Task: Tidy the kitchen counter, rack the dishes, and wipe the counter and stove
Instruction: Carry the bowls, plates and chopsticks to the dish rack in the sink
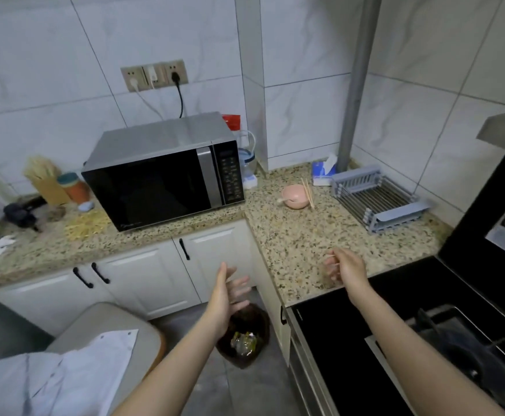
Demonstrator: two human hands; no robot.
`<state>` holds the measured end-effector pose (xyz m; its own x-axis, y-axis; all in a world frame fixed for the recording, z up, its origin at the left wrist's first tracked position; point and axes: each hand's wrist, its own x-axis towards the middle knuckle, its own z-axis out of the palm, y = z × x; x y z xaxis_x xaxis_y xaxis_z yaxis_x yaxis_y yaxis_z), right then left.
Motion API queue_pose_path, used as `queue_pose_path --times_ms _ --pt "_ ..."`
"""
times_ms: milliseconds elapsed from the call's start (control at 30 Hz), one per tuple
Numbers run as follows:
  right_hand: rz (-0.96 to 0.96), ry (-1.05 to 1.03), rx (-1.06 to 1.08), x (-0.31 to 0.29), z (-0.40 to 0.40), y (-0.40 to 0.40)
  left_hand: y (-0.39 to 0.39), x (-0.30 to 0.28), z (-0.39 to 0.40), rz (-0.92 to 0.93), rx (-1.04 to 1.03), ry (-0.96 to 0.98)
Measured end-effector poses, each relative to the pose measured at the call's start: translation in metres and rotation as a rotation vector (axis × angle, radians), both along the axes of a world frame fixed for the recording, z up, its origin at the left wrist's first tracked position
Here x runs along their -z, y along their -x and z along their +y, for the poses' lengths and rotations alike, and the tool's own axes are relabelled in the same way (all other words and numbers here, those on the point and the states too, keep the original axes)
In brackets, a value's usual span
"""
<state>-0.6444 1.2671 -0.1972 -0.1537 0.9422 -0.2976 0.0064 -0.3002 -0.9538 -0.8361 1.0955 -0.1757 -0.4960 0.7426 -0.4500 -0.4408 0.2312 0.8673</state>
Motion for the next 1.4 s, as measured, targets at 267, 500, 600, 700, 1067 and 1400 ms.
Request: queue_pose_path --times_ms 267,500,600,700,1067,1400 --pt "-0.105 -0.089 0.011 0.005 0.088 0.051 0.069 -0.008 0.106 0.057 0.022 0.073" --pt "-0.325 -0.254 0.082 0.015 0.146 0.073 0.097 0.013 0.214 0.111 0.114 0.108" --pt "-0.491 -0.332 0.100 0.026 0.182 0.088 0.108 0.026 0.279 0.127 0.147 0.117" --pt "-0.617 -0.344 0.110 0.035 0.213 0.100 0.118 0.047 0.336 0.230 0.249 0.106" --pt "-0.875 -0.258 0.005 0.057 0.316 0.153 0.158 0.125 0.496 0.508 0.405 0.195" --pt "-1.142 0.018 -0.273 0.087 0.377 0.209 0.148 0.158 0.525 0.726 0.586 0.152"
